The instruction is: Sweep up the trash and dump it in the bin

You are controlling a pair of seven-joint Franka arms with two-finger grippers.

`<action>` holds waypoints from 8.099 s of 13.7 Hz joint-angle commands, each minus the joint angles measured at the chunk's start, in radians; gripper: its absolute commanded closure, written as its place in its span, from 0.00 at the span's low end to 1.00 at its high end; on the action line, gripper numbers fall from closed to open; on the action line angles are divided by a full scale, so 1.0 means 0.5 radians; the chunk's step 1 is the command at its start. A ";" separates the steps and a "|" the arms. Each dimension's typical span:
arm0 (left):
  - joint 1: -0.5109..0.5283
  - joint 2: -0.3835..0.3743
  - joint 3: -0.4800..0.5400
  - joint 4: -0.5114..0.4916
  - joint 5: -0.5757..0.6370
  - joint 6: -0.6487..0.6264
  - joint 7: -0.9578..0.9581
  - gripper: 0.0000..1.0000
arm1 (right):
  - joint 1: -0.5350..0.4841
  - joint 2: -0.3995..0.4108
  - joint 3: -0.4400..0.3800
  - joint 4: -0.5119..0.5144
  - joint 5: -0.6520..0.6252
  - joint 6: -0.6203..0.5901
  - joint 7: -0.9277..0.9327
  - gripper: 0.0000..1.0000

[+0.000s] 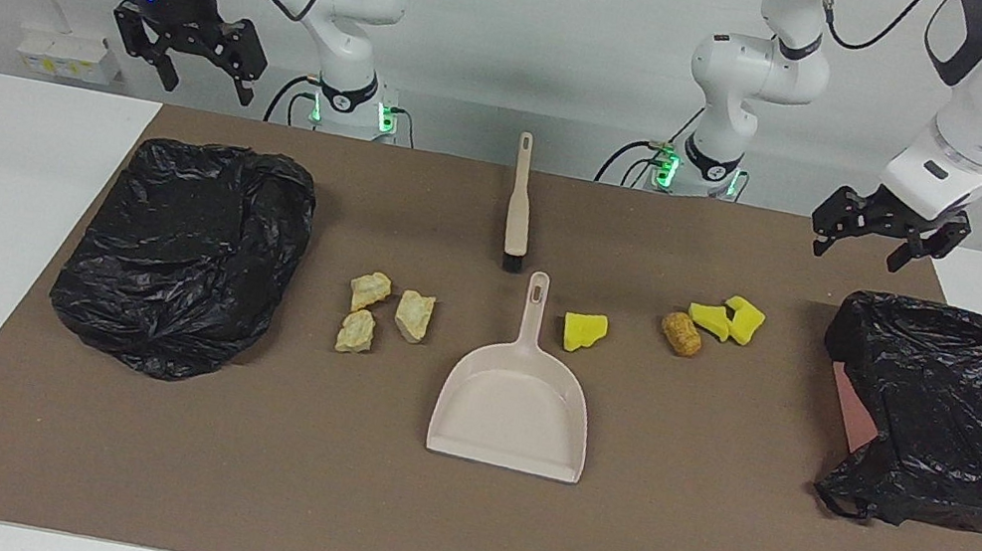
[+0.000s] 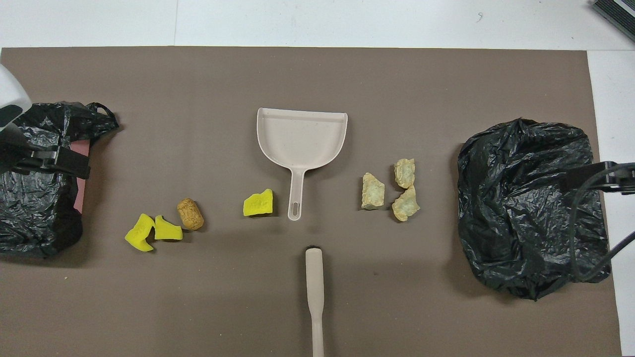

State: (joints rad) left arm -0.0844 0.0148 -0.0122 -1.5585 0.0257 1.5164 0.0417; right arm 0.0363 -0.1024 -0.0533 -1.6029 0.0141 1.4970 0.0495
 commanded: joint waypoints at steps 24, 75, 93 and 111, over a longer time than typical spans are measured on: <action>-0.812 -0.370 -0.040 -1.291 -0.260 0.826 -0.497 0.00 | -0.014 -0.031 0.005 -0.043 0.006 0.040 -0.053 0.00; -0.019 -0.630 -0.015 -1.785 0.157 0.572 -1.253 1.00 | 0.007 0.210 0.483 -0.046 0.018 0.413 0.326 0.00; -0.098 -0.610 -0.018 -1.951 -0.147 0.989 -0.596 1.00 | 0.688 1.165 0.702 -0.037 -0.194 1.359 1.459 0.09; -0.172 -0.585 -0.018 -1.951 -0.278 1.041 -0.415 1.00 | 0.449 0.742 0.708 -0.107 -0.344 0.857 0.093 1.00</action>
State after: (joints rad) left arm -0.1476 -0.2709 -0.0323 -2.5156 -0.0881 2.0049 -0.1745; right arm 0.2859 0.3530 0.2866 -1.6169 -0.1554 1.9944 0.2780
